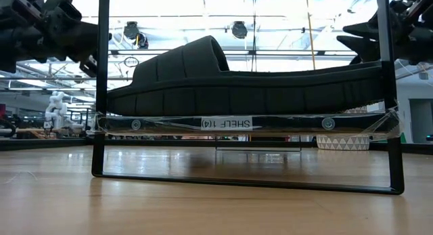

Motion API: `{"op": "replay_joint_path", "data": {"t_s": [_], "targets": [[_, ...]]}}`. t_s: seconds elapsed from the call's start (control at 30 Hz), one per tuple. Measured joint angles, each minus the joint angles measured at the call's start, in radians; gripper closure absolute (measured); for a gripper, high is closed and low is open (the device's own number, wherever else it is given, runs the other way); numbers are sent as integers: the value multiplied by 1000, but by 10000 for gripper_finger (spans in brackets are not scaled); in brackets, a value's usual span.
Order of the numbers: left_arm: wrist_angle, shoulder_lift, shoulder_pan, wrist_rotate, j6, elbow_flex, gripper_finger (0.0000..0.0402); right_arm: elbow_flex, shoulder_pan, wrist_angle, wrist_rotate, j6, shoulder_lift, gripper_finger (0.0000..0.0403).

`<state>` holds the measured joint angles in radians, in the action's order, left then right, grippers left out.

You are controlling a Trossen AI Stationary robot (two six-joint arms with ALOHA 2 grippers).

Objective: Pick and place slides into the shelf
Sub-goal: Return to Home Position

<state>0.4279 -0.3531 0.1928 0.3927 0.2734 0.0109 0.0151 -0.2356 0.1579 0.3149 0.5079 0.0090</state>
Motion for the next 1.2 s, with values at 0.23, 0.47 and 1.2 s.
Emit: {"op": "replay_joint_path", "data": {"t_s": [0.23, 0.47, 1.2], "targets": [[-39, 0, 0, 0, 55, 0, 332, 0, 0, -12, 0, -32, 0, 330], [-42, 0, 0, 0, 120, 0, 332, 0, 0, -13, 1, 7, 0, 330], [-42, 0, 0, -1, 120, 0, 332, 0, 0, -13, 2, 4, 0, 330]]}}
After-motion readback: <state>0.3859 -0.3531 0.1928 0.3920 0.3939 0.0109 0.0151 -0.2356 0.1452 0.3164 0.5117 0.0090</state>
